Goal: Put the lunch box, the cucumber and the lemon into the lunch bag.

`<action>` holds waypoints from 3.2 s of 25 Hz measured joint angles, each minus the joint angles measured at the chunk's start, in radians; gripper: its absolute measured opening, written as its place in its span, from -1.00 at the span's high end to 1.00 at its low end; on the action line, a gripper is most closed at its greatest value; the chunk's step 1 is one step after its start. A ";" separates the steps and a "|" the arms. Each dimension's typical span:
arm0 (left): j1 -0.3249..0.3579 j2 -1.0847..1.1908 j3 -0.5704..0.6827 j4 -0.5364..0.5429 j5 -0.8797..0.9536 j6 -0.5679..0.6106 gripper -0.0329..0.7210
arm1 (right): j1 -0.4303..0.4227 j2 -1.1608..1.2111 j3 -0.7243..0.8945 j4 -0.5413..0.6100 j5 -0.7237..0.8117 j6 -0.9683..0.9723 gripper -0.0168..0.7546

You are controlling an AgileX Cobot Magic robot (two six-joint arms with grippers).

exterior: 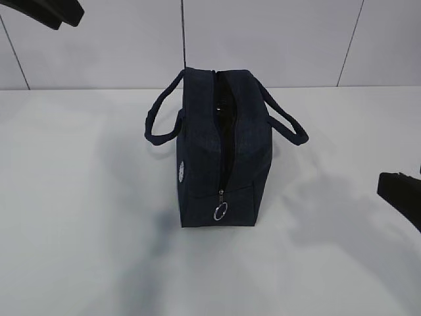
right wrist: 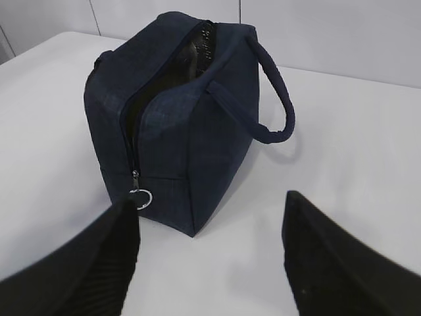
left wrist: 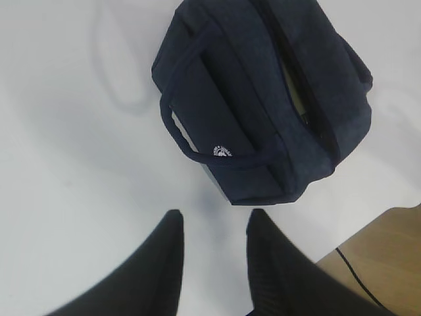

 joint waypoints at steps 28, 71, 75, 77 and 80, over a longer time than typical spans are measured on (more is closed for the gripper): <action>0.000 0.000 0.000 -0.017 0.002 -0.002 0.29 | 0.000 0.477 0.117 -0.441 -0.621 0.311 -0.10; 0.000 0.000 0.000 -0.009 0.002 -0.002 0.29 | 0.000 1.198 0.085 -0.383 -1.247 0.321 -0.18; 0.000 0.000 0.000 -0.009 0.002 -0.002 0.29 | 0.000 1.202 0.076 -0.371 -1.248 0.321 -0.18; 0.000 0.000 0.000 -0.008 0.002 -0.002 0.29 | 0.000 1.202 0.076 -0.354 -1.248 0.321 -0.18; 0.000 0.000 0.000 -0.007 0.002 -0.002 0.29 | 0.000 1.202 0.066 -0.342 -1.248 0.320 -0.19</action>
